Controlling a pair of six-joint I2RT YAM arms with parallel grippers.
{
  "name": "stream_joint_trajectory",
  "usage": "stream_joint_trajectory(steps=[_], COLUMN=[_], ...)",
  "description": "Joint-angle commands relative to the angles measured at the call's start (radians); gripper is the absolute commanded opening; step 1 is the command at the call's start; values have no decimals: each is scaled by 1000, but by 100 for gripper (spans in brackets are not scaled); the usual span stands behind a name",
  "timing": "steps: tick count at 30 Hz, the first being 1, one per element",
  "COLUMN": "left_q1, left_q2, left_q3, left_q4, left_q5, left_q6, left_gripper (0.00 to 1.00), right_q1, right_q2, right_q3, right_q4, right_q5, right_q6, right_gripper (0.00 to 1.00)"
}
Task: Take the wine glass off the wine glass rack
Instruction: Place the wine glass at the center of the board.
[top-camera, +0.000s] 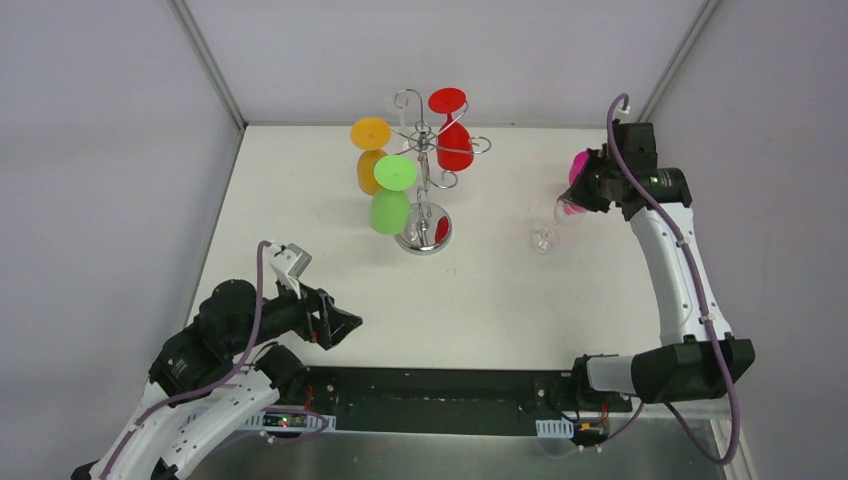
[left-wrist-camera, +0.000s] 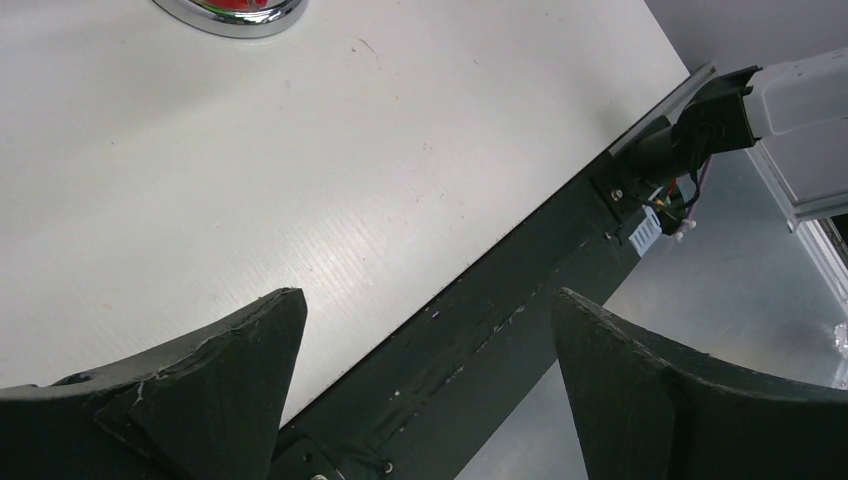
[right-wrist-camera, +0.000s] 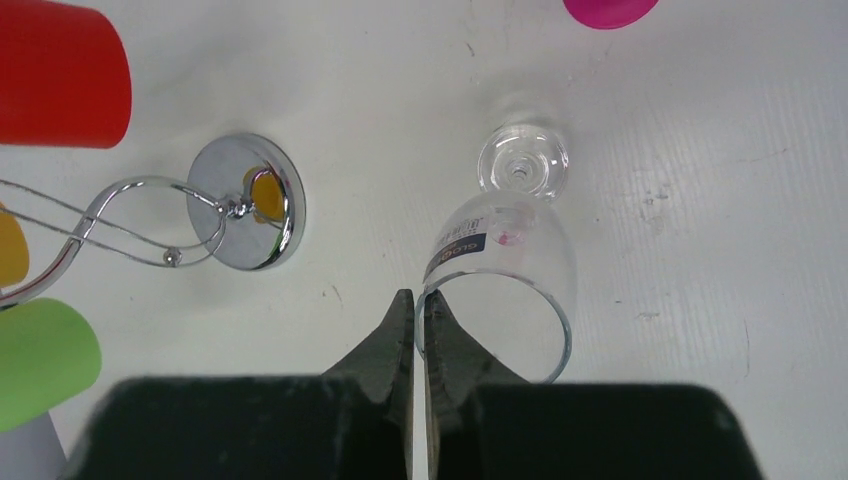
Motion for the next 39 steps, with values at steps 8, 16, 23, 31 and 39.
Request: stream_joint_trajectory(steps=[8,16,23,31,39], left_q1=[8,8,10,8,8], left_q2=[-16,-13,-7,-6,-5], left_q3=[-7,-8,-6,-7,-8], left_q4=[25,25,23,23,23], left_q5=[-36,-39,-41,-41,-37], left_q6=[0,-1,-2,-2,-2], left_gripper=[97,98,98,98,98], right_q1=[-63,-75,-76,-75,-74], right_q2=[132,192,225,247,257], right_q3=[148,156,165,161,154], right_q4=[24,32,27,32,38], right_q5=[59,62,67,86,90], right_q6=[5,5,3,-1,-1], right_gripper=[0,0,0,0,13])
